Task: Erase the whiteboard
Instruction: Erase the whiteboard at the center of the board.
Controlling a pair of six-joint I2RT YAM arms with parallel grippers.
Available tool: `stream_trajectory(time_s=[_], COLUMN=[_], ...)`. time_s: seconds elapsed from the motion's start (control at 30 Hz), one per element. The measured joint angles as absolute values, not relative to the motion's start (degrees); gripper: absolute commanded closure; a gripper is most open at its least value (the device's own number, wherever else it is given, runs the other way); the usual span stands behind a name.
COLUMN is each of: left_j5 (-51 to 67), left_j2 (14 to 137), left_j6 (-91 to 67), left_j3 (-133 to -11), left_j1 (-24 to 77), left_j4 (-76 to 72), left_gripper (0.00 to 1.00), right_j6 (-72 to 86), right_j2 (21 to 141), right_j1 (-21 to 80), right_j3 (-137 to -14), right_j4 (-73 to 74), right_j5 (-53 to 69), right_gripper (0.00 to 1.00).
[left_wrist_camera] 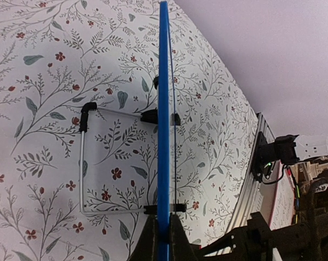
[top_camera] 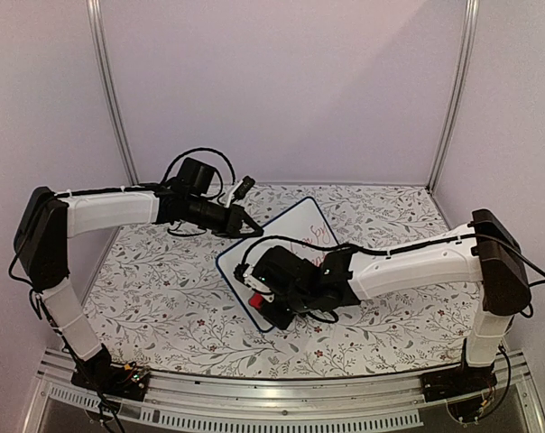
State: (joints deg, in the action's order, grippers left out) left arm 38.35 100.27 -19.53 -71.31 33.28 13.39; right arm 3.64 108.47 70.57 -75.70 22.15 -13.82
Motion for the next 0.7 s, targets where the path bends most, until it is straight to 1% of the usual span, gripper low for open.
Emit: stream_trajectory(time_s=[0.3, 0.7], left_j5=[38.35, 38.26], left_j2=[100.27, 100.27], left_j6=[-19.53, -19.03], left_j3=[-71.31, -71.33], left_j1=[33.28, 33.26], left_j4=[13.37, 13.19], left_gripper=[1.0, 1.0], right_j6=[2.72, -2.35], right_j2=[108.66, 112.33], right_j1=[70.57, 70.24], right_j3=[-76.86, -86.67], right_j4=[22.94, 24.73], right_j5=[-14.39, -15.16], right_gripper=[0.92, 0.91])
